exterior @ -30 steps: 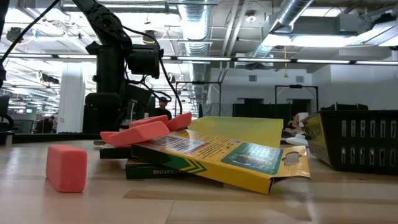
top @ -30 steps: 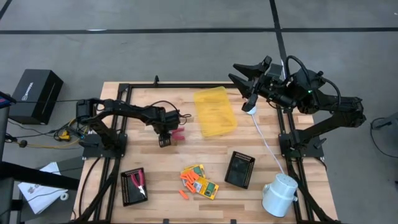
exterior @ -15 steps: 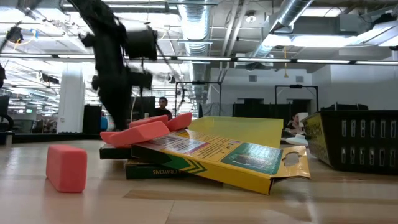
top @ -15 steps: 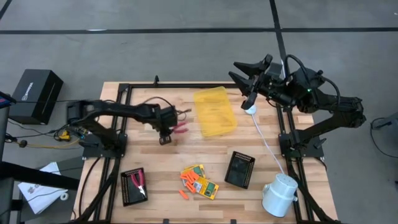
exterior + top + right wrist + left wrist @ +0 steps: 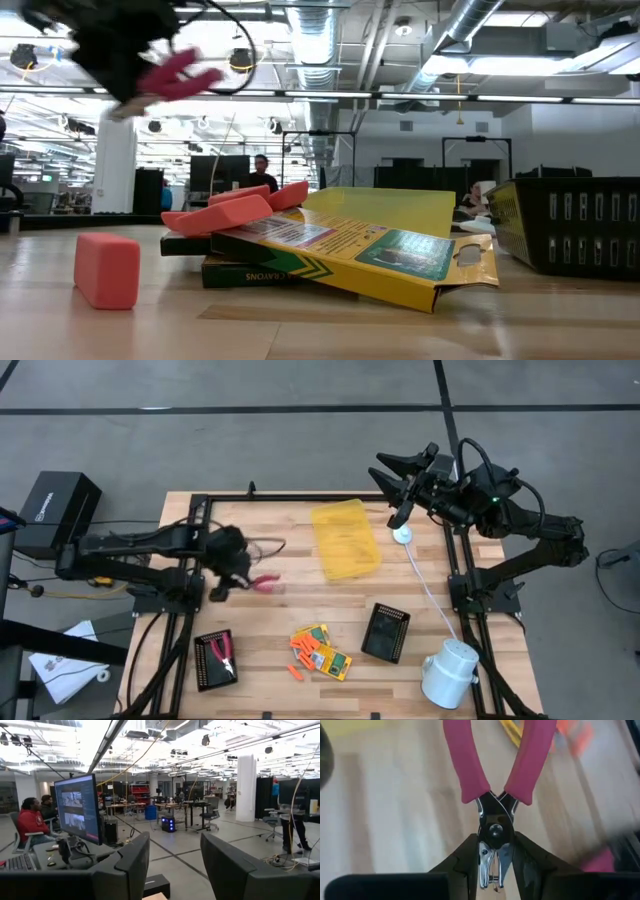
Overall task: Pick & Place School Supplies
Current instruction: Put the pink puncher into the left black bin
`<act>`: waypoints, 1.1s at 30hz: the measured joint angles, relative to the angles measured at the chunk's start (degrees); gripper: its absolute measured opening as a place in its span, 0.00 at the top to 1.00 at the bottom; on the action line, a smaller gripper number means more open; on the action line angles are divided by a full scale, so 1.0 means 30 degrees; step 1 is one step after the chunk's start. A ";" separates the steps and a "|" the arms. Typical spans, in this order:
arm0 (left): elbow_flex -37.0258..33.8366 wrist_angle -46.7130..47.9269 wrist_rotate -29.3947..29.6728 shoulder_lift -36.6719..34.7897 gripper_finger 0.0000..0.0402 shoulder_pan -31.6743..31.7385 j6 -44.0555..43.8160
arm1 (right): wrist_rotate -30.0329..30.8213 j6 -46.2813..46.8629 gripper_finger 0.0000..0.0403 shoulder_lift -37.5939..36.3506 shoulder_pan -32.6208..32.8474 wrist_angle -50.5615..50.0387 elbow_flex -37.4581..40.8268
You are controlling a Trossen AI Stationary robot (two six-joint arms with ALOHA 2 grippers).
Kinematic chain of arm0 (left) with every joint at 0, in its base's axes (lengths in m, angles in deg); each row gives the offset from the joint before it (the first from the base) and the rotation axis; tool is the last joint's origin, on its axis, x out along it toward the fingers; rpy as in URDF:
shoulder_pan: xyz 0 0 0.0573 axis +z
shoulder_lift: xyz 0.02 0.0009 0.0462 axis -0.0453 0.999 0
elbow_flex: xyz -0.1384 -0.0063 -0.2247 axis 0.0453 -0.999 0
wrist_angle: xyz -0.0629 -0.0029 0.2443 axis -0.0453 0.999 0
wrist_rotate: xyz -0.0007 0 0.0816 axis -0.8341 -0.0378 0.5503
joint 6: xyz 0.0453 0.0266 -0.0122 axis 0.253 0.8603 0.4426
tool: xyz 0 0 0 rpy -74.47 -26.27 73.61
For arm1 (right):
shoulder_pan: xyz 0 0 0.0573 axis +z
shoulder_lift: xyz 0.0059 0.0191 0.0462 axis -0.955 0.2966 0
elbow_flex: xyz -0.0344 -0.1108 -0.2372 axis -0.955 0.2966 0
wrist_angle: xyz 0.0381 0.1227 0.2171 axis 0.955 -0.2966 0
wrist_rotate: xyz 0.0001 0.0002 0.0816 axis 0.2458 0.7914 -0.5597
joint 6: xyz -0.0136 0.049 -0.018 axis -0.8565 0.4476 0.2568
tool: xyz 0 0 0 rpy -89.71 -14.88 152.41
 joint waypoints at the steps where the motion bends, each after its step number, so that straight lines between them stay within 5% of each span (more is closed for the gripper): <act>1: -0.0003 0.0862 0.0025 -0.0254 0.80 -0.0518 0.0308 | -0.0002 0.0185 0.58 0.0000 -0.0038 0.0028 0.0000; 8: -0.0010 0.4705 0.1878 -0.0806 0.80 -0.5478 0.1094 | 0.0068 0.0973 0.58 0.0013 -0.0006 0.0121 0.0000; 20: 0.0005 0.6223 0.3177 -0.0758 0.80 -1.3438 0.0366 | 0.0141 0.1423 0.59 0.0999 0.0158 0.1604 -0.0056; 33: 0.0019 0.4565 0.3256 0.3238 0.80 -1.8067 -0.1495 | 0.0133 0.1620 0.57 0.2397 0.0290 0.1425 -0.0013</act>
